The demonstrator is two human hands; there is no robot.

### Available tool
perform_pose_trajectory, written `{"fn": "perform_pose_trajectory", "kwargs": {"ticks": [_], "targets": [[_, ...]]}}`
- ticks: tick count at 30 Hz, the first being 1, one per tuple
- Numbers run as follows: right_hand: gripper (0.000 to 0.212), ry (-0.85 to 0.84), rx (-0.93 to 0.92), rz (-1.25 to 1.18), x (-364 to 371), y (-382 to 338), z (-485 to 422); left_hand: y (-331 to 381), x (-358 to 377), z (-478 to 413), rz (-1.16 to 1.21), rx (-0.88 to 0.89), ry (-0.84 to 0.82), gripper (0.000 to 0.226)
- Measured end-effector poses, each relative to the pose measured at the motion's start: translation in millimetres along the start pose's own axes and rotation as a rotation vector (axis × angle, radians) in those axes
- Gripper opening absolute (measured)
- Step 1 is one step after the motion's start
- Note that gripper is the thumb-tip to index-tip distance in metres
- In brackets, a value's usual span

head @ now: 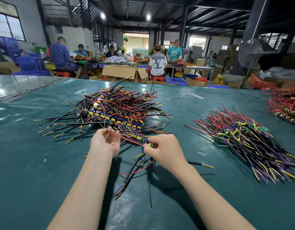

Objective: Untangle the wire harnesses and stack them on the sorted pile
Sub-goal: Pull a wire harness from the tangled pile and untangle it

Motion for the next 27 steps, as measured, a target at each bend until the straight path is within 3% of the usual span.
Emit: {"fn": "perform_pose_trajectory", "kwargs": {"ticks": [2, 7, 13, 16, 21, 23, 25, 27], "targets": [[0.045, -0.005, 0.043, -0.07, 2.1, 0.8, 0.3, 4.4, -0.6, -1.6, -0.026, 0.085, -0.01, 0.027], [0.042, -0.004, 0.134, -0.213, 2.7, 2.6, -3.8, 5.3, -1.0, -8.4, -0.464, 0.575, 0.048, 0.021], [0.038, -0.058, 0.165, -0.265, 7.4, 3.2, -4.5, 2.7, -14.1, -18.9, -0.592, 0.814, 0.156, 0.003], [0.034, -0.083, 0.173, -0.259, 8.5, 3.3, -3.1, 5.0, -15.5, -18.9, -0.563, 0.797, 0.185, 0.004], [0.042, -0.095, 0.209, -0.266, 5.6, 9.5, -2.3, 13.3, -12.0, -15.2, -0.135, 0.329, 0.162, 0.02], [0.041, -0.11, 0.231, -0.274, 5.9, 10.3, -1.7, 13.0, -11.7, -19.1, -0.065, 0.235, 0.127, 0.017], [0.034, -0.14, 0.255, -0.303, 6.8, 10.5, -1.9, 11.8, -14.3, -19.8, -0.168, 0.323, 0.136, 0.012], [0.031, -0.175, 0.279, -0.35, 7.3, 9.5, -2.4, 13.8, -15.9, -19.3, -0.415, 0.641, 0.153, 0.006]]}}
Point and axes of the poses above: each hand's wrist, its own z-axis away from the middle knuckle, its own x-axis out of the palm, y = z × x, the point moved 1 cm from there along -z, towards the middle knuckle, and after that the axes turned 4 degrees about x, right-handed, at the moved point
